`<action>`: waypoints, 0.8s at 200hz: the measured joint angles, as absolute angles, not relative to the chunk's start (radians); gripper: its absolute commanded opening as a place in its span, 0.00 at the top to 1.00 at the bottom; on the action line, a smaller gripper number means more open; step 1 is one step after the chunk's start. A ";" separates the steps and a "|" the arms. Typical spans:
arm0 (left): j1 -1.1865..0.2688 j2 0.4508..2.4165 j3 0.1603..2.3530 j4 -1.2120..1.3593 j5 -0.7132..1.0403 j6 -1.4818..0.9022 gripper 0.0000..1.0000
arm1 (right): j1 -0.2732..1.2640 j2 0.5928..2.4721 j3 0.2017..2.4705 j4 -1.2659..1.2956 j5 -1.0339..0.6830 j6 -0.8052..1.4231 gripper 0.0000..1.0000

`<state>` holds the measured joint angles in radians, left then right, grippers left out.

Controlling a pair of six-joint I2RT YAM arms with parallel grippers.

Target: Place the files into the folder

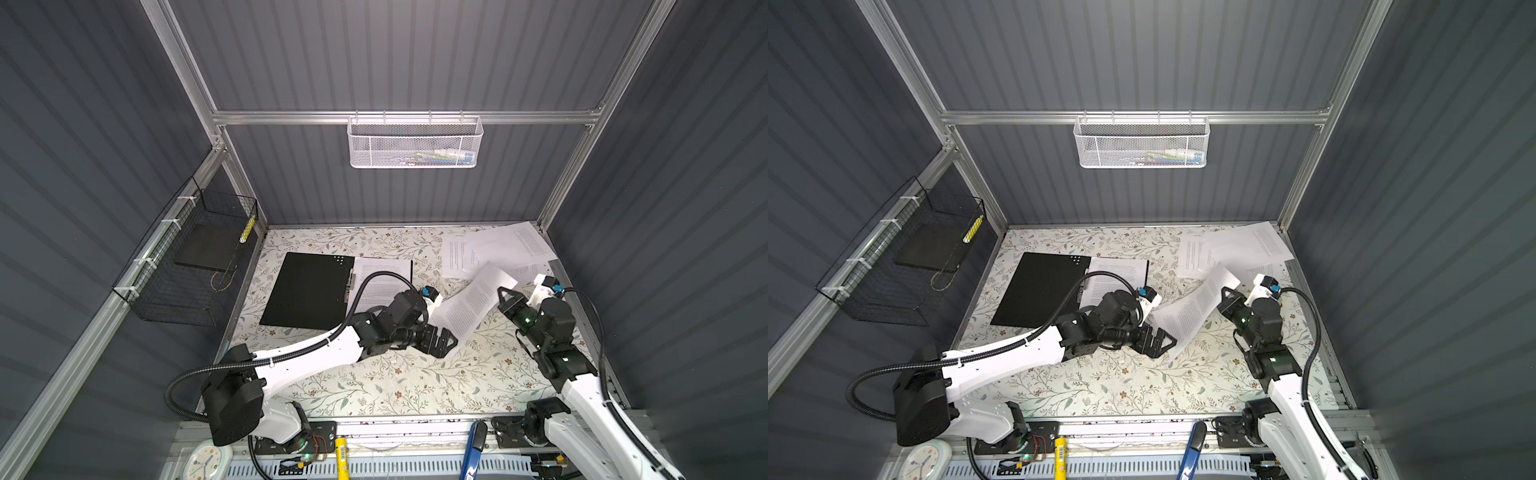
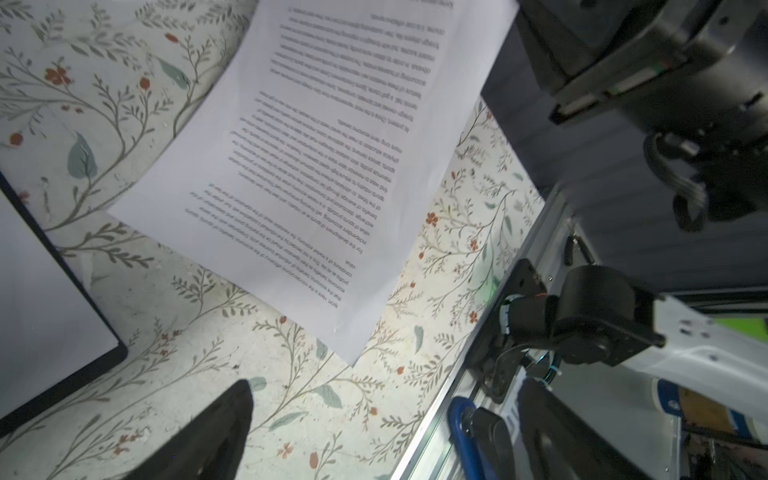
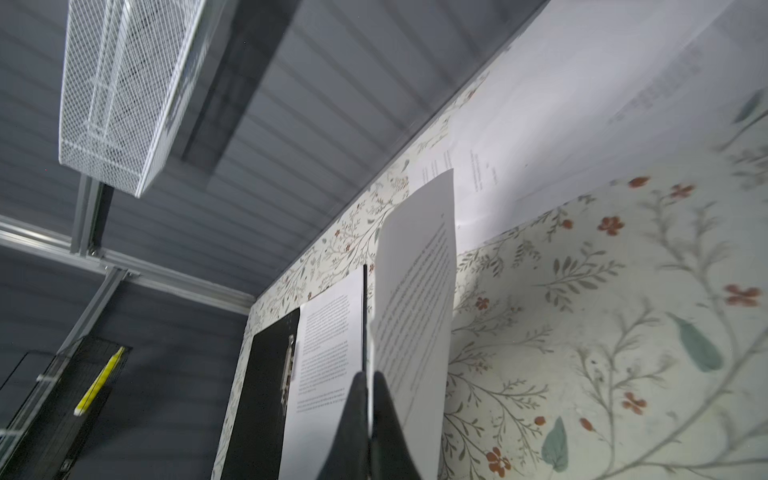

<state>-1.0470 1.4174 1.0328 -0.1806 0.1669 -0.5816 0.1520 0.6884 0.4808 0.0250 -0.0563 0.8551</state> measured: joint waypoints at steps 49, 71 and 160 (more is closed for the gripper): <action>-1.047 1.430 0.860 0.186 0.190 -0.943 0.00 | 0.156 0.736 0.507 -0.107 0.138 1.020 1.00; -1.047 1.504 0.836 0.387 0.221 -1.128 0.00 | 0.171 0.785 0.462 -0.081 0.220 1.112 1.00; -1.184 1.754 0.905 0.671 0.167 -1.532 0.07 | 0.306 0.791 0.435 0.028 0.420 1.243 1.00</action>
